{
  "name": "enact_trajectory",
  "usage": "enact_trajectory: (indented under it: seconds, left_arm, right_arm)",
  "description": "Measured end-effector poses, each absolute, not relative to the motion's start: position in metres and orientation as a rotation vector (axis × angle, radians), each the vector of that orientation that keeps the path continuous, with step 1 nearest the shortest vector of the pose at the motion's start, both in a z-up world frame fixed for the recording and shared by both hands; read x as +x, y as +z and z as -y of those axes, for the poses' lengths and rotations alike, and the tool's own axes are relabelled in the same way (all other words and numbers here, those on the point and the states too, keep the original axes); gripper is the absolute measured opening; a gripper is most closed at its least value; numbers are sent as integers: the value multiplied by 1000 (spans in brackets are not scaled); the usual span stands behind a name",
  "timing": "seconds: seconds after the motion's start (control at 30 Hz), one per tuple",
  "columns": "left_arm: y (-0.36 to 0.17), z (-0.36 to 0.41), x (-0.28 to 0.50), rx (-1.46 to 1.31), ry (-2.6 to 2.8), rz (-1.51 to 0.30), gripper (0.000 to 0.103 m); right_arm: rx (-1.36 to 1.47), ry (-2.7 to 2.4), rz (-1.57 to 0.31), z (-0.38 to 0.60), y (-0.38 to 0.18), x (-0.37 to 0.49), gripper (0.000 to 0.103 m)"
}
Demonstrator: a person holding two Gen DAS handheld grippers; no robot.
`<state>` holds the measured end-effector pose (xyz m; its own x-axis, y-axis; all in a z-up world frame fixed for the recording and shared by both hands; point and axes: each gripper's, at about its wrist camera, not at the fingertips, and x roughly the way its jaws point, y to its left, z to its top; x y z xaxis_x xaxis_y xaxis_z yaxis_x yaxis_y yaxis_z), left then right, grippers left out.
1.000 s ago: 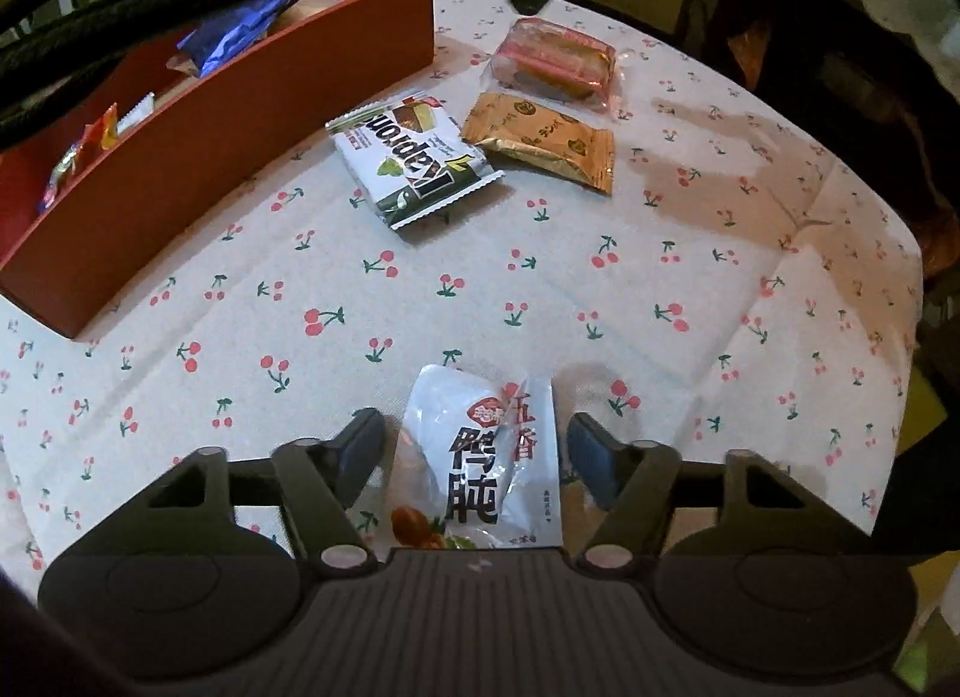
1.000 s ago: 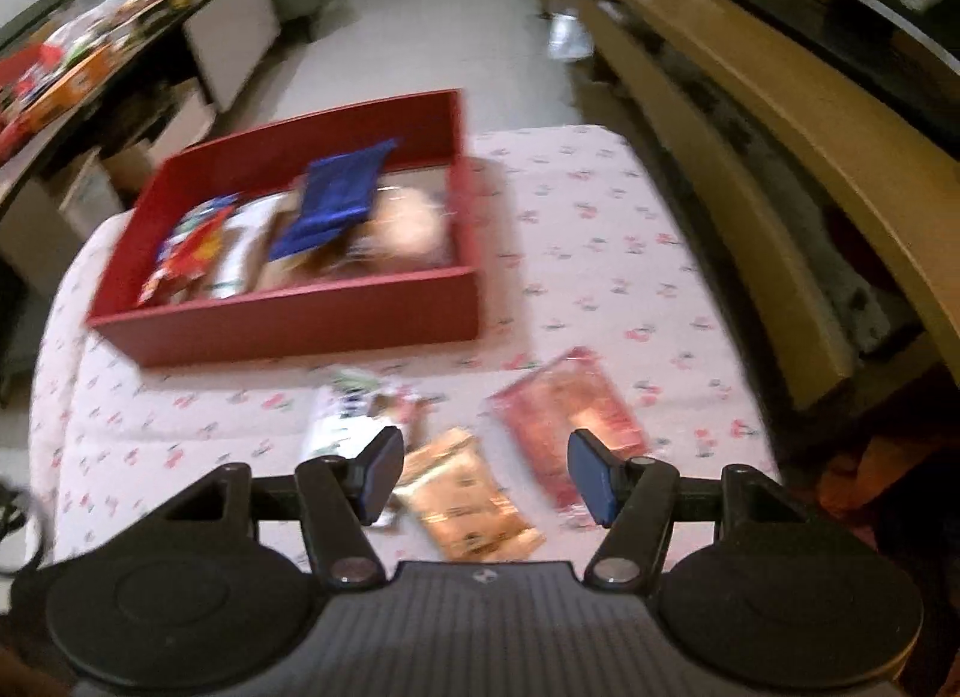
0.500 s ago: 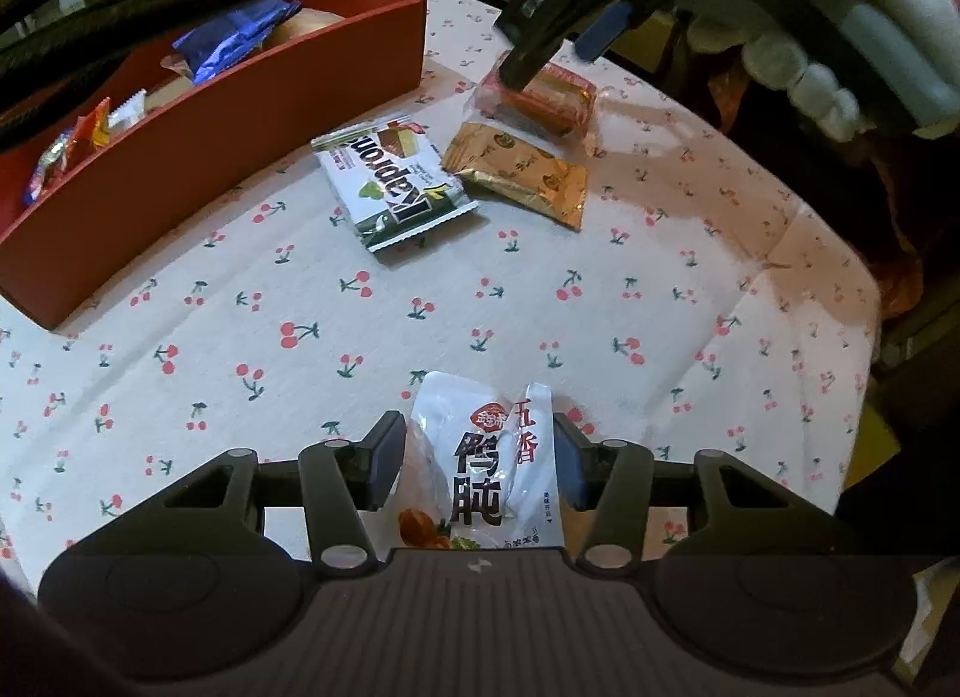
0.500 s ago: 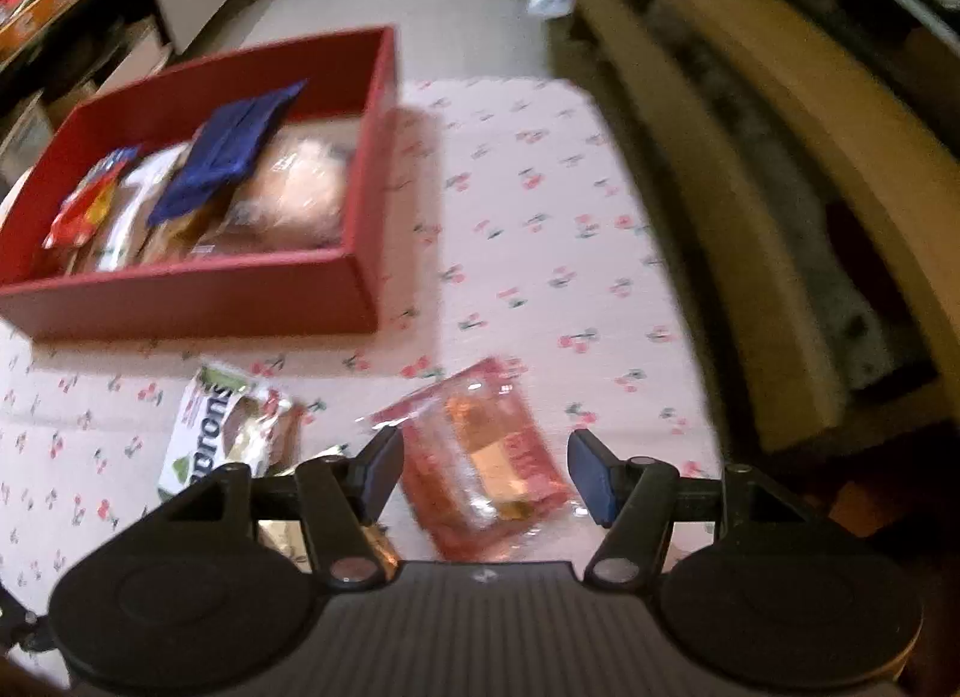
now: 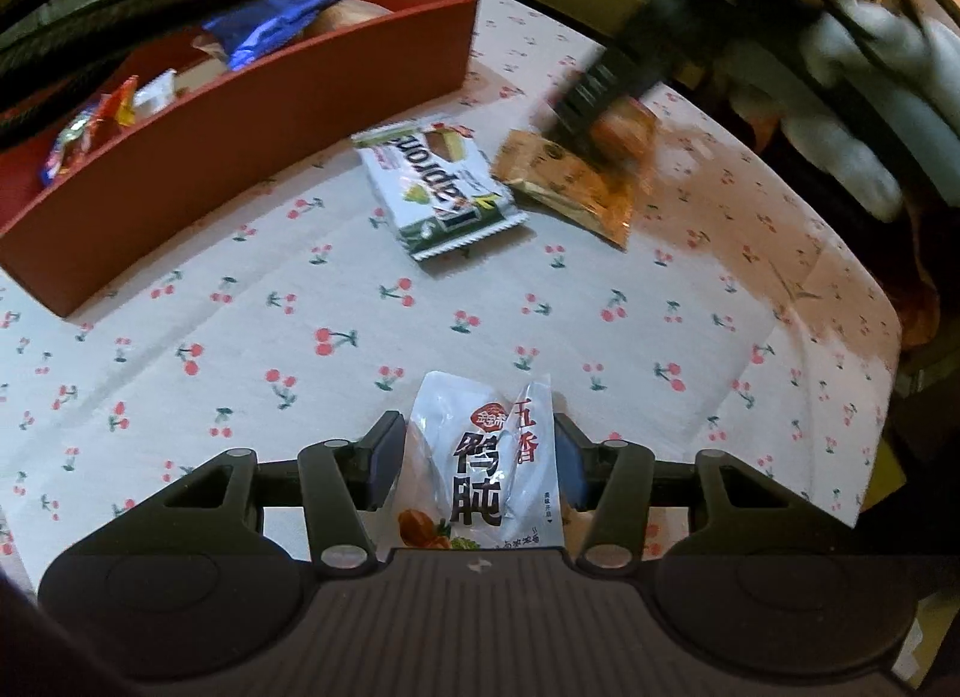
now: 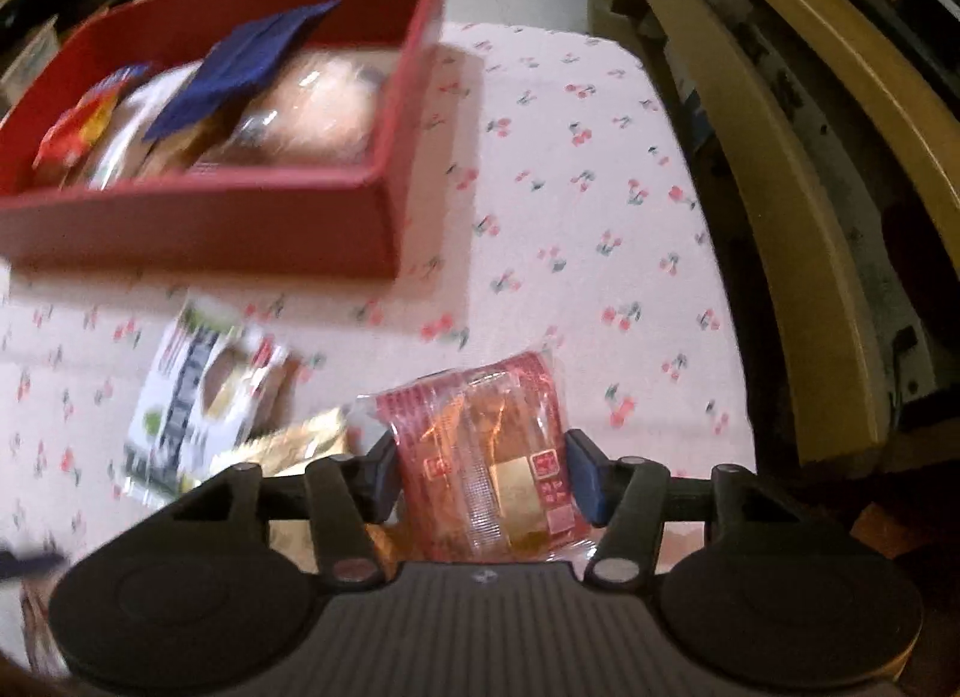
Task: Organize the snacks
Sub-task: 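Grasp the white duck-neck bag with the left tool while the right tool grasps the pink cake pack, then carry both packs over the red tray and lower them inside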
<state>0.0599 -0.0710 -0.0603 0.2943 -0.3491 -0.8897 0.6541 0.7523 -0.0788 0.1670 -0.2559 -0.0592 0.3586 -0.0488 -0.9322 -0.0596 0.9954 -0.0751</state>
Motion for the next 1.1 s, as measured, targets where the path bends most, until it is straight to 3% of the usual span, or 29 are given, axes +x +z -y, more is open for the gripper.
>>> enact_trajectory:
  seconds: [0.3, 0.5, 0.6, 0.73, 0.8, 0.9, 1.0, 1.1]
  left_arm:
    - [-53, 52, 63, 341, -557, -1026, 60]
    - [-62, 46, 59, 402, -496, -1007, 61]
    - [-65, 44, 58, 422, -495, -986, 70]
    - [-70, 41, 64, 450, -469, -974, 92]
    - [-71, 37, 68, 426, -467, -990, 94]
    - [-70, 30, 73, 349, -480, -1036, 86]
    - [-63, 31, 69, 331, -510, -1040, 61]
    - [-58, 32, 68, 299, -526, -1046, 60]
  right_arm:
    - [-89, 134, -1100, 201, -10, 87, 72]
    - [-188, 207, -1185, 154, -45, 60, 72]
    - [-227, 199, -1216, 148, -60, 60, 72]
    - [-163, 211, -1234, 159, -63, 66, 76]
    - [-138, 206, -1238, 163, -65, 66, 77]
    - [-144, 200, -1239, 163, -61, 64, 72]
    - [-155, 193, -1213, 160, -55, 61, 72]
    - [-126, 186, -1161, 161, -39, 59, 72]
